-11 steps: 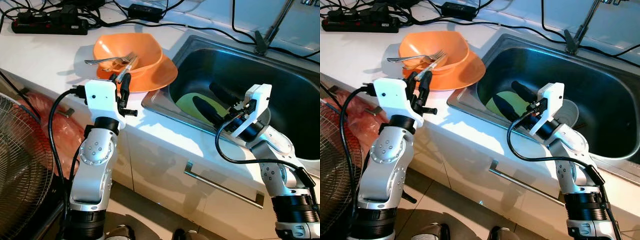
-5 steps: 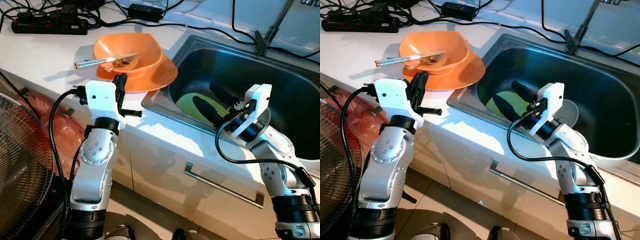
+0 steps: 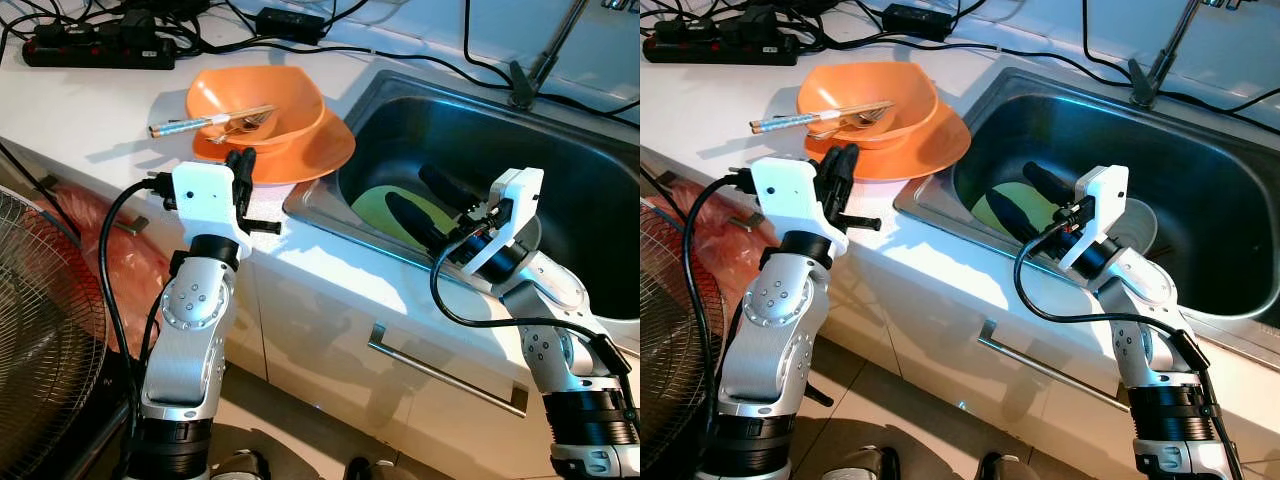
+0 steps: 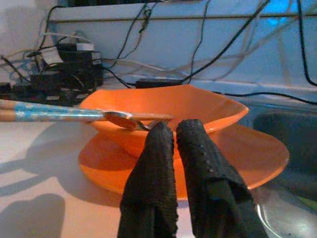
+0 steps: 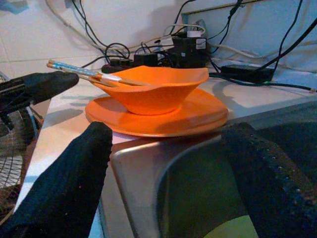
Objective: Kitchen organization
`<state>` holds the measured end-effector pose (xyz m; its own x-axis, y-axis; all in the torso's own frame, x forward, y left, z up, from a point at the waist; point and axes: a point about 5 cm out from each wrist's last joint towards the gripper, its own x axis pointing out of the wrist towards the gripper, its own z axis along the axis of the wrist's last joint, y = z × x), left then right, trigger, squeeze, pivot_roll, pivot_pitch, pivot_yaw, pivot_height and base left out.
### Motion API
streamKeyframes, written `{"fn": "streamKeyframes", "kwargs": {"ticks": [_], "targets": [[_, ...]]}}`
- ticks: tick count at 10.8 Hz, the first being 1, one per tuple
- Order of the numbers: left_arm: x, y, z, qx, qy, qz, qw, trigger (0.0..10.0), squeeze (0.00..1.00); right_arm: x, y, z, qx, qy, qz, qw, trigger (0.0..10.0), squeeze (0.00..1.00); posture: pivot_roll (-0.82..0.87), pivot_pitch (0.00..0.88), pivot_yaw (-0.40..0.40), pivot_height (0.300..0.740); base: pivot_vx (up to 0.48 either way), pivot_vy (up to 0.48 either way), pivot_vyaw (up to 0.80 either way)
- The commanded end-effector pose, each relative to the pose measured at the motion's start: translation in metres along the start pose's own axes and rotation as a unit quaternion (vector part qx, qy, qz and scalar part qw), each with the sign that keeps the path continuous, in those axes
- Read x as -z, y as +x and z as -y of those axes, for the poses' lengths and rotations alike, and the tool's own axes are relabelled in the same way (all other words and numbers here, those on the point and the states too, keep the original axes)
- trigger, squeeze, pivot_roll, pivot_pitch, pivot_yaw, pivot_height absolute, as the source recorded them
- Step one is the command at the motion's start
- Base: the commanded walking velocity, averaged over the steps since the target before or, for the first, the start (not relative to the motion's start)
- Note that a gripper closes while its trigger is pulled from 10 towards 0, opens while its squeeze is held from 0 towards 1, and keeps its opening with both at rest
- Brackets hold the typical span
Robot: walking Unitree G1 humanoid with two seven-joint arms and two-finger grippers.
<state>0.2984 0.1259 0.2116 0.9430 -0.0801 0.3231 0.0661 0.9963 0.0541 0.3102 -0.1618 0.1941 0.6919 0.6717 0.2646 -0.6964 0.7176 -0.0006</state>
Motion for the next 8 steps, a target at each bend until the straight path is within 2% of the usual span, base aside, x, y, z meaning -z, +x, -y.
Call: {"fn": "streamKeyframes", "kwargs": {"ticks": [1, 3, 6, 7, 8], "targets": [[-0.0012, -0.0002, -0.0067, -0.024, 0.007, 0.005, 1.0, 10.0, 1.0, -0.0019, -0.0028, 0.0004, 0.002, -0.01, -0.003, 1.0, 10.0, 0.0, 0.08, 0.152, -0.058, 0.74, 0.0, 0.0, 0.0], [-0.0044, -0.0006, -0.0145, -0.043, 0.009, 0.018, 0.999, 10.0, 1.0, -0.0012, -0.0032, 0.0004, 0.002, -0.009, -0.004, 1.0, 10.0, 0.0, 0.09, 0.153, -0.059, 0.74, 0.0, 0.0, 0.0], [-0.0052, 0.0004, -0.0137, -0.044, 0.005, 0.02, 0.999, 10.0, 1.0, -0.0006, -0.0032, 0.0004, 0.002, -0.01, -0.007, 1.0, 10.0, 0.0, 0.09, 0.153, -0.059, 0.74, 0.0, 0.0, 0.0], [-0.0049, 0.0014, -0.0118, -0.033, 0.011, 0.018, 0.999, 10.0, 0.75, -0.0004, -0.0031, 0.0005, 0.002, -0.011, -0.007, 1.0, 10.0, 0.0, 0.09, 0.153, -0.06, 0.74, 0.0, 0.0, 0.0], [-0.0049, 0.0018, -0.0109, -0.031, 0.012, 0.019, 0.999, 10.0, 0.0, 0.0, -0.0026, -0.0003, 0.0, -0.011, -0.007, 1.0, 10.0, 0.0, 0.09, 0.152, -0.059, 0.74, 0.0, 0.0, 0.0]]}}
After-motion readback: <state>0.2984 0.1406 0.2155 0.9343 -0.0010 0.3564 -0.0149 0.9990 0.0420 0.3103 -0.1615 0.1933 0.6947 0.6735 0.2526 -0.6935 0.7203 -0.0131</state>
